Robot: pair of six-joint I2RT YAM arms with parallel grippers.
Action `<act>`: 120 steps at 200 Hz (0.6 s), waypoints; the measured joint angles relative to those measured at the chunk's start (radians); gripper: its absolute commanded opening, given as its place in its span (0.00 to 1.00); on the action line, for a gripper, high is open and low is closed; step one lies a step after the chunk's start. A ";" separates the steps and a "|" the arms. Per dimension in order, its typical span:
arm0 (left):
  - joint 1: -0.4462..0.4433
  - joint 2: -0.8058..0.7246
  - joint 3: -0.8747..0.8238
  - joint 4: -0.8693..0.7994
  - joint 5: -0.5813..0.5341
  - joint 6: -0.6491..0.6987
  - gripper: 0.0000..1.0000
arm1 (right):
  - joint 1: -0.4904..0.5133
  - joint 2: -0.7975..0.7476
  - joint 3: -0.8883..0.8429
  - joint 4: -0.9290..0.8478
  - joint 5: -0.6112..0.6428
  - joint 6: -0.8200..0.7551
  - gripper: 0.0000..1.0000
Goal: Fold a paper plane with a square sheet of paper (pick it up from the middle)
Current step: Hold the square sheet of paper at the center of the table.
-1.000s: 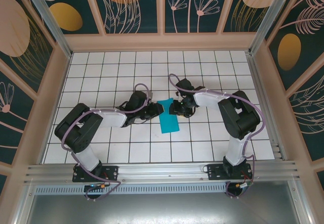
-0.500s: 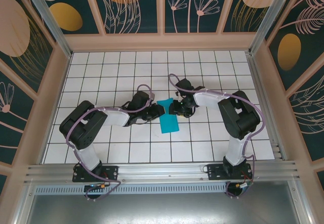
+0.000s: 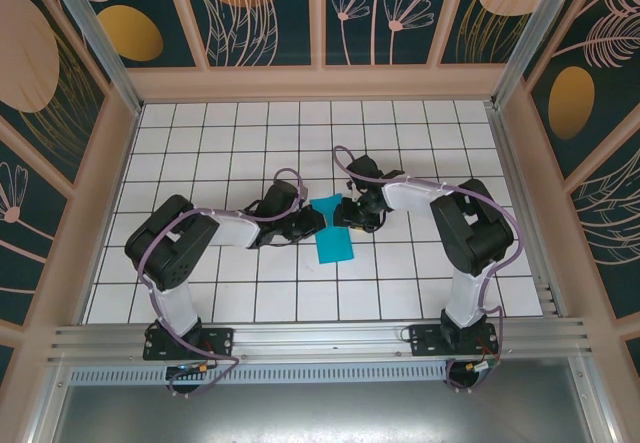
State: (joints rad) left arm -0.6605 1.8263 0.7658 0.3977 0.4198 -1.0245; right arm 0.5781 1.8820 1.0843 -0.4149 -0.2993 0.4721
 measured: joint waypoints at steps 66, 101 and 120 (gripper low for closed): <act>-0.001 0.015 0.014 -0.071 -0.026 -0.019 0.01 | 0.000 0.000 0.000 0.000 0.000 0.000 0.49; -0.002 0.015 0.014 -0.073 -0.035 -0.035 0.00 | 0.002 -0.014 -0.001 0.000 -0.001 0.000 0.51; -0.002 0.015 0.014 -0.073 -0.035 -0.036 0.00 | 0.005 -0.044 -0.010 0.015 0.000 0.001 0.54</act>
State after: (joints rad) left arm -0.6624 1.8412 0.7799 0.3244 0.3843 -1.0603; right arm 0.5827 1.8378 1.0744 -0.4000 -0.2996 0.4732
